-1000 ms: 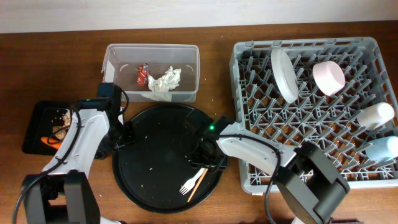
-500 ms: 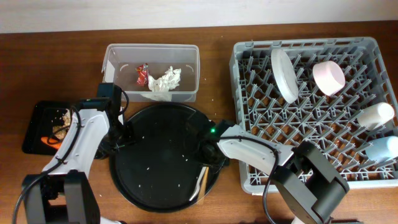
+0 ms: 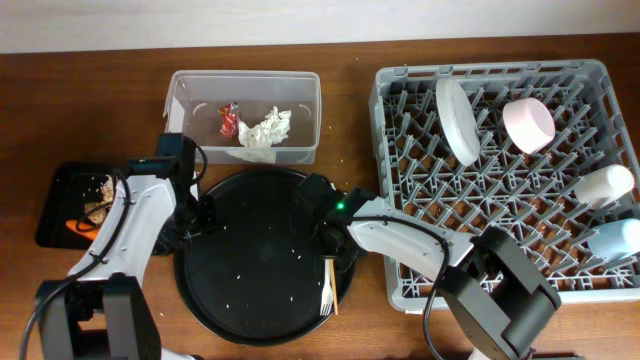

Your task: Sort waste into correct bins and load items into the dishwasher rack

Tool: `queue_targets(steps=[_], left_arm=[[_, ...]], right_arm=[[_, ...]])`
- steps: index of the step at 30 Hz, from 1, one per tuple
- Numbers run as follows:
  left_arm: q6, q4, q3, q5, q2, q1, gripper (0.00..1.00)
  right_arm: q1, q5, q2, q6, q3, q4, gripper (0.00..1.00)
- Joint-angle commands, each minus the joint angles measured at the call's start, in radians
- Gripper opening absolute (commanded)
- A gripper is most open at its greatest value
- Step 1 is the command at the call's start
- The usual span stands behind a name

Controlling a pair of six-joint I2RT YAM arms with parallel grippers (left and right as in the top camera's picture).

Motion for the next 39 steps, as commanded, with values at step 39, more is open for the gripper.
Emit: queue_targets(steps=[39], left_arm=[[0.011,0.001,-0.013,-0.013,-0.019,-0.002,0.56]], right_arm=[[-0.396,0.053,-0.25,-0.582,0.043,-0.289,0.05]])
